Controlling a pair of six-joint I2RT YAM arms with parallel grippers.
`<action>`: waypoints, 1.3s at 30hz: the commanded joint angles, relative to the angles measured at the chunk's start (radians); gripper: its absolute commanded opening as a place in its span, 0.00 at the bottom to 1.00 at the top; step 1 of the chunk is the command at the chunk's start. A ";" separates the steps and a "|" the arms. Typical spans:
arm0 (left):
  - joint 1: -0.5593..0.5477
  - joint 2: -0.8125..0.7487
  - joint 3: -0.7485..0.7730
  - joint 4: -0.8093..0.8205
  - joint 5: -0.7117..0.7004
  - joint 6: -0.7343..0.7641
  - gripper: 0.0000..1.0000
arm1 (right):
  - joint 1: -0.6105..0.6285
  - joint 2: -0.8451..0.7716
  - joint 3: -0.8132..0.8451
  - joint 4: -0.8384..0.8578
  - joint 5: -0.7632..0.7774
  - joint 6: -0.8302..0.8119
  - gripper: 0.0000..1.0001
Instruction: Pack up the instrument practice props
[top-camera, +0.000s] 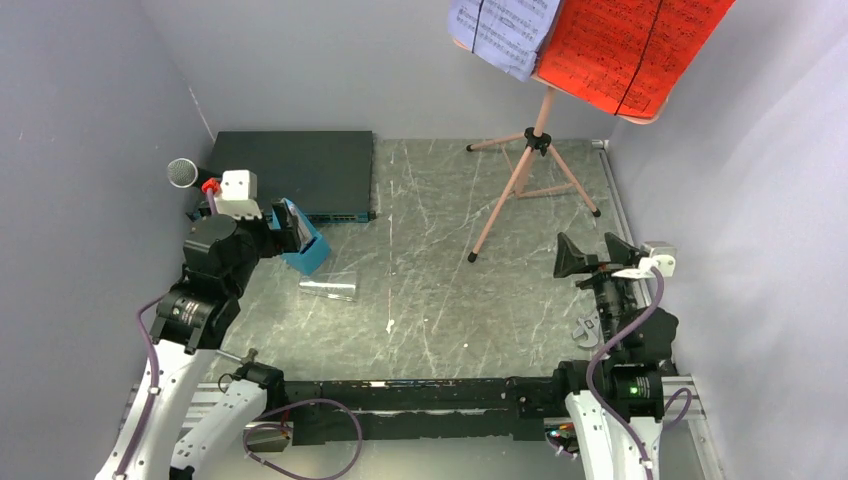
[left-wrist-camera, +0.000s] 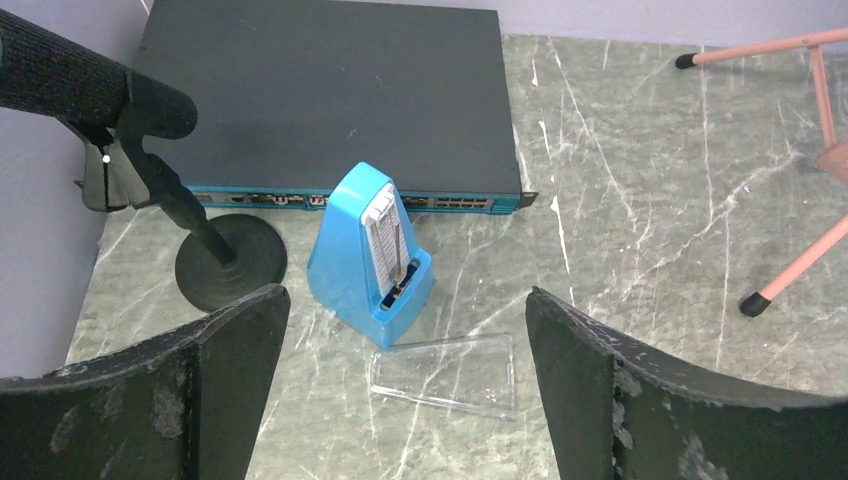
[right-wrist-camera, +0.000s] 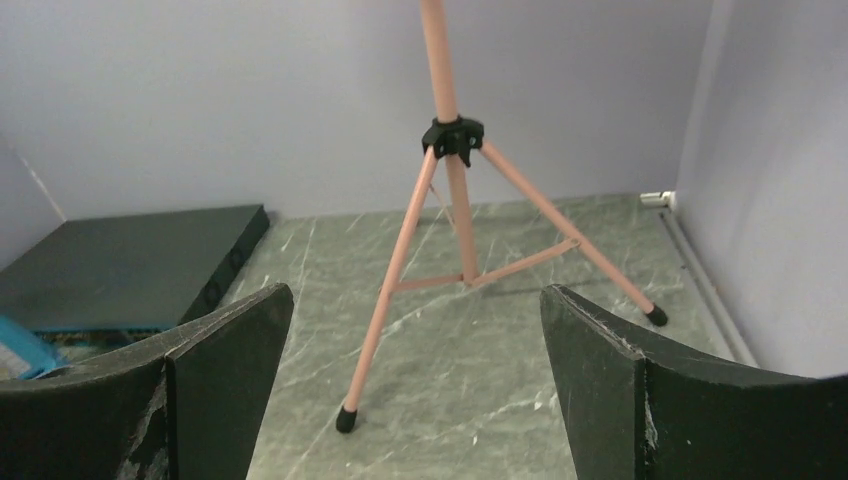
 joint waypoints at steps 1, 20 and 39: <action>0.003 0.009 -0.007 0.025 -0.011 0.013 0.94 | 0.004 0.050 0.040 0.011 -0.073 0.037 1.00; 0.008 0.204 0.064 -0.025 -0.048 -0.014 0.94 | 0.185 0.553 -0.070 0.481 -0.313 0.164 1.00; 0.141 0.429 0.123 -0.025 0.106 -0.076 0.94 | 0.709 1.099 0.028 0.785 -0.201 0.053 1.00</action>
